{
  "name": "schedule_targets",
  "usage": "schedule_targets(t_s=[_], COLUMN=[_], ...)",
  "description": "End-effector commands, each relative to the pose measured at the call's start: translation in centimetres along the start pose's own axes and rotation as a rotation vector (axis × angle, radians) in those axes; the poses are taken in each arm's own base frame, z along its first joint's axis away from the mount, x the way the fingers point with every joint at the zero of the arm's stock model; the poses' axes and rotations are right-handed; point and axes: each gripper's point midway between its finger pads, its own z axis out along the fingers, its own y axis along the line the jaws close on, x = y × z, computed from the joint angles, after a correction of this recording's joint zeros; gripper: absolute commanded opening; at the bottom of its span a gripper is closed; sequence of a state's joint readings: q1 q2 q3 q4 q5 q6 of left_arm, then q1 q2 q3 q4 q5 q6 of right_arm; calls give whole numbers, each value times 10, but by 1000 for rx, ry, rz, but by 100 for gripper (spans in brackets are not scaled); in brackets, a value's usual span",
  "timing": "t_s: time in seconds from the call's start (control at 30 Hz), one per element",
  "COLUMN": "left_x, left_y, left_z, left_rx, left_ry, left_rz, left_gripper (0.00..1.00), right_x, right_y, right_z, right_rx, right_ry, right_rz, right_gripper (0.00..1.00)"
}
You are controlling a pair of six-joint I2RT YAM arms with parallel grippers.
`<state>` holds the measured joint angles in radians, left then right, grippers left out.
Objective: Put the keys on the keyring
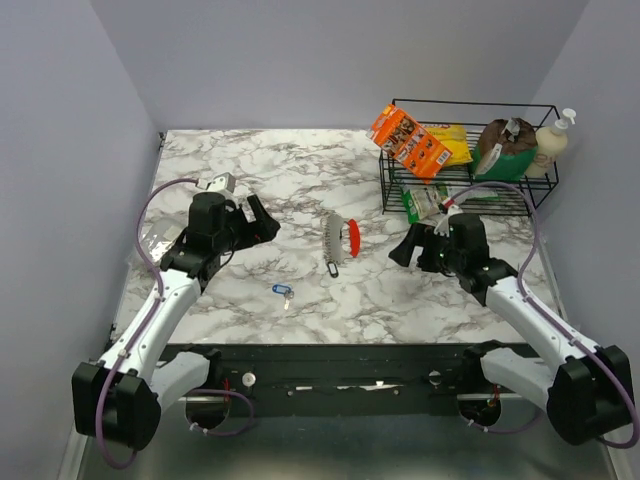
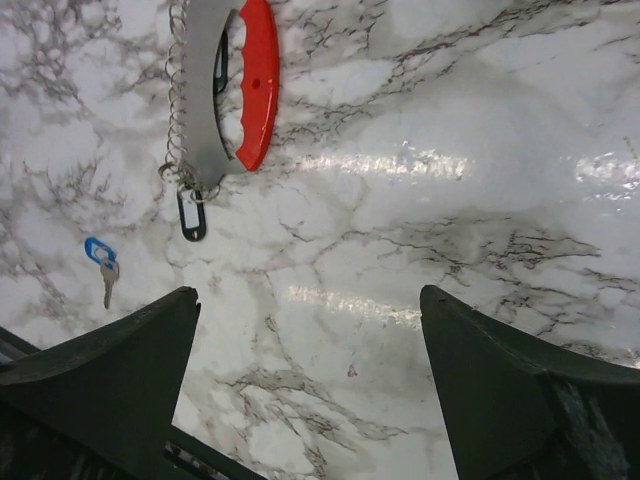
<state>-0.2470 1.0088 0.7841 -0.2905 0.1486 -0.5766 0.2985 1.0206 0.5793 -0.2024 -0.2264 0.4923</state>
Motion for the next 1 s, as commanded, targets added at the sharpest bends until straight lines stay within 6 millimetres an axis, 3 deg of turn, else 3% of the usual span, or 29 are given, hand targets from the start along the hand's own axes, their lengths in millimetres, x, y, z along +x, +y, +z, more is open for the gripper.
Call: schedule_targets(t_s=[0.0,0.13,0.33,0.37,0.5,0.57,0.6,0.63,0.7,0.73,0.8,0.83,0.97], left_x=[27,40,58,58,56,56,55,58,58,60,60,62,66], left_y=[-1,1,-2,-4,-5,-4,-4,-3,-3,-2,-2,-1,0], left_z=[-2,2,12,13,13,13,14,15,15,16,16,16,17], left_rx=[33,39,62,67,61,55,53,51,47,44,43,40,39], left_ry=[111,137,215,214,209,212,210,220,226,231,233,238,246], left_rz=[-32,-95,-152,-147,-135,-132,-131,-131,-130,-129,-126,-127,-132], left_gripper=[99,99,99,99,99,99,99,99,99,99,99,99,99], right_x=[-10,-9,-7,-17,-21,-20,-30,-19,-27,-19,-15,-21,-7], right_y=[29,40,46,52,52,58,68,64,76,77,79,87,78], right_z=[-2,7,36,39,67,79,85,97,108,118,128,132,156], right_rx=[-62,-45,-13,-10,34,25,8,23,7,13,25,27,96], right_ry=[7,19,90,77,117,143,132,184,185,216,239,230,291], right_rz=[-98,-169,-240,-253,-284,-288,-294,-295,-302,-306,-312,-322,-337], right_gripper=[100,100,100,100,96,85,81,71,62,52,40,25,5])
